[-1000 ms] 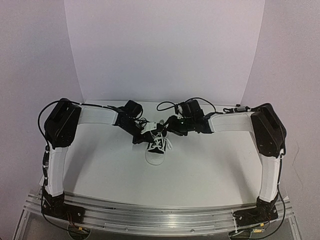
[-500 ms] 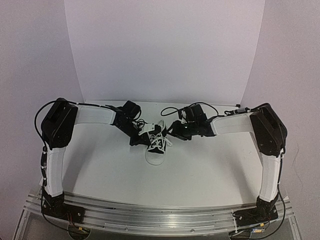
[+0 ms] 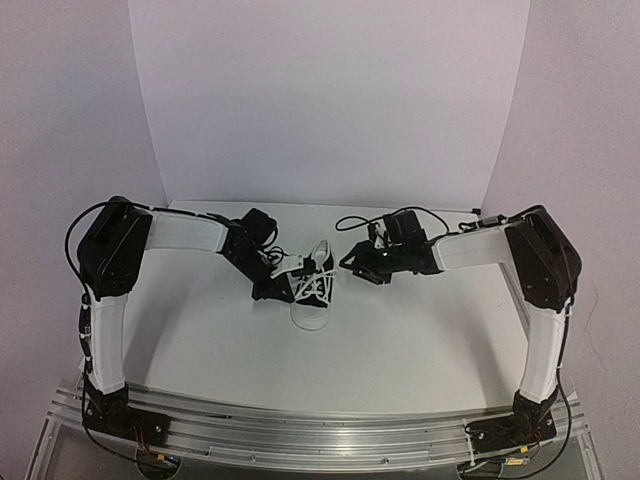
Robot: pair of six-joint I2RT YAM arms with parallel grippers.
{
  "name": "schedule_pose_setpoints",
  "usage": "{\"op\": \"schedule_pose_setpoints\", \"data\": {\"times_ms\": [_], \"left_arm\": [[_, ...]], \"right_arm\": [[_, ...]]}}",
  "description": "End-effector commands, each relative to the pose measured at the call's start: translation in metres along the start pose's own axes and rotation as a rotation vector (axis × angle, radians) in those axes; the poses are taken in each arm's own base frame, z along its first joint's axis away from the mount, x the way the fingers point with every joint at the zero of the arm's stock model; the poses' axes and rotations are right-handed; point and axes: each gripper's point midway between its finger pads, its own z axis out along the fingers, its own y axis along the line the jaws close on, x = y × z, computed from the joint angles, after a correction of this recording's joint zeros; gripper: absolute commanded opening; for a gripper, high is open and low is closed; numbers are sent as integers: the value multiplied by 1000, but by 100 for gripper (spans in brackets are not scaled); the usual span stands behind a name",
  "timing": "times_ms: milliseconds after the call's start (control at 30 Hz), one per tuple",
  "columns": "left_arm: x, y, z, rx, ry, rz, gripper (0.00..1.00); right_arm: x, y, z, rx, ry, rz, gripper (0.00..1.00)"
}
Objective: Tie the shoes
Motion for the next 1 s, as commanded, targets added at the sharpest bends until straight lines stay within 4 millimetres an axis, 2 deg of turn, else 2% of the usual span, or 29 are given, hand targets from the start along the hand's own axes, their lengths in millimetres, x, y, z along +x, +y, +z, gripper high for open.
{"op": "schedule_pose_setpoints", "data": {"times_ms": [0,100,267,433,633,833,967], "left_arm": [[-9,-11,-13,14,-24,-3,0],[-14,-5,-13,-1,-36,2,0],[-19,1,-12,-15,-45,9,0],[-20,1,-10,-10,-48,13,0],[-18,-2,-10,0,-47,10,0],[-17,-2,-9,-1,-45,9,0],[-16,-2,-9,-3,-41,8,0]], "right_arm": [[-9,24,1,-62,-97,139,56],[-8,27,13,-72,-124,180,58],[-13,33,16,-82,-187,217,56],[-7,20,30,-39,-195,294,51],[-5,11,34,31,-182,305,48],[0,16,41,4,-141,317,32],[1,19,40,-11,-131,343,30]]}}
